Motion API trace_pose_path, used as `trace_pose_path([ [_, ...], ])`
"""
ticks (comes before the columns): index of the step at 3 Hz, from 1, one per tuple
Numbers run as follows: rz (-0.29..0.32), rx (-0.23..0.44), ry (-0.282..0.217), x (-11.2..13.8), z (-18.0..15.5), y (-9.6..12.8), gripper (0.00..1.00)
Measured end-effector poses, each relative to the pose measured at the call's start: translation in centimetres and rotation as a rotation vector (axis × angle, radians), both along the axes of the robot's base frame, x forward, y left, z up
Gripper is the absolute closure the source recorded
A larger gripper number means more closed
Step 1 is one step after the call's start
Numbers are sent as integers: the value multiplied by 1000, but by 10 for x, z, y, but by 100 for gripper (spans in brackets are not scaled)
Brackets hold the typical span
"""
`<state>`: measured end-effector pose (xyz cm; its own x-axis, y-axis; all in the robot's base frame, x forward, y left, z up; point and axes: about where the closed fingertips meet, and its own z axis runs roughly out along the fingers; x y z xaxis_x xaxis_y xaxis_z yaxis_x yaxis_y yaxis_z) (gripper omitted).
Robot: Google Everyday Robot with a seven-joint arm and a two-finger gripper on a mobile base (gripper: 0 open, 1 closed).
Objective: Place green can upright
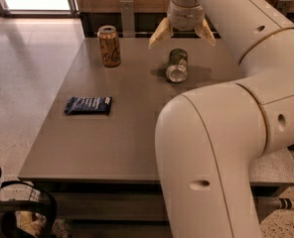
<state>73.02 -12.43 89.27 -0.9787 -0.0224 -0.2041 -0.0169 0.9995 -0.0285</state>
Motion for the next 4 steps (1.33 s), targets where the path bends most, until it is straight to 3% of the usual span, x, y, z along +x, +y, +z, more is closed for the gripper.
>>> trace_pose_path([
  [2, -38, 56, 46, 3, -26, -4, 0],
  [4, -39, 86, 75, 8, -43, -3, 0],
])
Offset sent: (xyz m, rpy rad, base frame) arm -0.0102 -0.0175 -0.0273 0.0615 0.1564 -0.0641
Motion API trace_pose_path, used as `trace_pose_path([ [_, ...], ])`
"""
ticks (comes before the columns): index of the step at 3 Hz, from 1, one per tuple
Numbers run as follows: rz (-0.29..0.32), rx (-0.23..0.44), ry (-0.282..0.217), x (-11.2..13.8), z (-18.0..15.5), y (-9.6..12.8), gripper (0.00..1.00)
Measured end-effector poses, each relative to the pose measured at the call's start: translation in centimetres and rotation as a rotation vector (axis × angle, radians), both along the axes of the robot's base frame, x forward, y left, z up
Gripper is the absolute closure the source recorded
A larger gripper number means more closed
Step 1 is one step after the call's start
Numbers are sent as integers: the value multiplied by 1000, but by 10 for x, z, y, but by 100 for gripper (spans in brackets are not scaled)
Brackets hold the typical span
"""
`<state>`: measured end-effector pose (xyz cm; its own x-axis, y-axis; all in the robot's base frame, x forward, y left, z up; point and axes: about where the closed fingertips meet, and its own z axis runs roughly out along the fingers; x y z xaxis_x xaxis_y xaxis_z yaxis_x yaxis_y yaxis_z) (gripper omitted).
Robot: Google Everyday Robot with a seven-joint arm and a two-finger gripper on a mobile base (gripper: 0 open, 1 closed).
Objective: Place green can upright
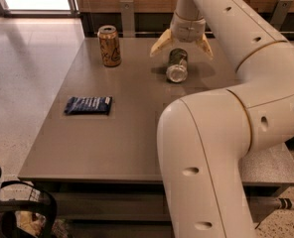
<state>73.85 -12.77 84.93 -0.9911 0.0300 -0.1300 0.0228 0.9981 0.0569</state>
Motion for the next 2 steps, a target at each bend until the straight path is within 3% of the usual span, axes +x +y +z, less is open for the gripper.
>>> trace_pose_path([
  [1, 4, 7, 15, 2, -8, 2, 0],
  [2, 4, 14, -10, 10, -11, 5, 15],
])
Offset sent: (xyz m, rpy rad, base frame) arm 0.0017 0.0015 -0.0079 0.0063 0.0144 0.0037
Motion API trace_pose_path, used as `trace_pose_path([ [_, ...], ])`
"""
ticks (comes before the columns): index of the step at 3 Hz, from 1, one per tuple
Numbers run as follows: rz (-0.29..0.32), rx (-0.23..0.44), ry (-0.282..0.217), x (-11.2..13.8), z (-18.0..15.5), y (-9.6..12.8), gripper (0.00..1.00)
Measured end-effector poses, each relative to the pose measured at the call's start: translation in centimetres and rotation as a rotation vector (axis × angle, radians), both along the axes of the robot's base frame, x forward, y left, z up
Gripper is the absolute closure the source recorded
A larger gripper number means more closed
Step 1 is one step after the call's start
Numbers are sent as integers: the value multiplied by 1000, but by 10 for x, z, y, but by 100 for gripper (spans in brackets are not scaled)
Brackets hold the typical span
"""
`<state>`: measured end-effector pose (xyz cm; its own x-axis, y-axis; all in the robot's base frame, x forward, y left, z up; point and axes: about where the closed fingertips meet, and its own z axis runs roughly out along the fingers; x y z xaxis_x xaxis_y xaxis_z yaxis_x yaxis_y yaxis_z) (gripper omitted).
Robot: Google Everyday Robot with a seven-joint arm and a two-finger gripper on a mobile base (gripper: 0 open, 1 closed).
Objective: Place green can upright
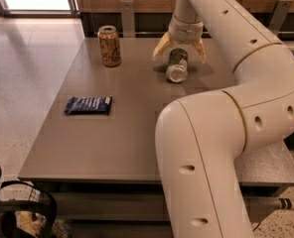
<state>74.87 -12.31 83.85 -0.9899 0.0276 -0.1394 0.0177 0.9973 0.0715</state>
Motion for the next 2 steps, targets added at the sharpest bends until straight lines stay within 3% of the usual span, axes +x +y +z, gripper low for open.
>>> trace_pose_path([
  [1, 1, 8, -26, 9, -4, 4, 47],
  [2, 1, 11, -36, 13, -7, 6, 70],
])
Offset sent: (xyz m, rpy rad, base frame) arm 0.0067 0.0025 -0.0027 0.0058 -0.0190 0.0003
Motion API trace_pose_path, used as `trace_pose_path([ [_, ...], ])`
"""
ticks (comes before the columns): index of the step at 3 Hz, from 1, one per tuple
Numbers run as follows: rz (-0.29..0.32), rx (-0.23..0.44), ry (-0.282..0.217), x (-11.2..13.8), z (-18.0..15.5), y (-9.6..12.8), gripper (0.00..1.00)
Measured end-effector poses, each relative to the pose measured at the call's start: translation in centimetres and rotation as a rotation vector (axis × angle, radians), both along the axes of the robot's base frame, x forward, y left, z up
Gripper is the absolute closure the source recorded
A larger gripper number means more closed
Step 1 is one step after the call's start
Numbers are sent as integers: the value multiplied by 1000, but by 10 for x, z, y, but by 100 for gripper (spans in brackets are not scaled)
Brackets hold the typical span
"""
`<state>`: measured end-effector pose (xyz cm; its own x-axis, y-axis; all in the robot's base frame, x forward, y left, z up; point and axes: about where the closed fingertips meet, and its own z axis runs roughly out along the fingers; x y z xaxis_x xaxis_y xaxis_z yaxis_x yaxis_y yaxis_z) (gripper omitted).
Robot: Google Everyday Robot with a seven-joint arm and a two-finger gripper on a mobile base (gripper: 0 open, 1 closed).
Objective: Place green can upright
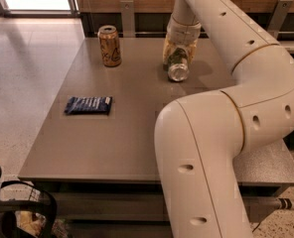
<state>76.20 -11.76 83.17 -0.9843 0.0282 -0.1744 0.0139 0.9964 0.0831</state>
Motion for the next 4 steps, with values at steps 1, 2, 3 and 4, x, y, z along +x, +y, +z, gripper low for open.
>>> trace_pose_path([
  [1, 1, 3, -9, 4, -3, 2, 93],
  [2, 1, 4, -12, 6, -4, 3, 100],
  [3, 9, -2, -85, 15, 16, 0, 100],
  [4, 7, -13, -157, 18, 42, -7, 100],
])
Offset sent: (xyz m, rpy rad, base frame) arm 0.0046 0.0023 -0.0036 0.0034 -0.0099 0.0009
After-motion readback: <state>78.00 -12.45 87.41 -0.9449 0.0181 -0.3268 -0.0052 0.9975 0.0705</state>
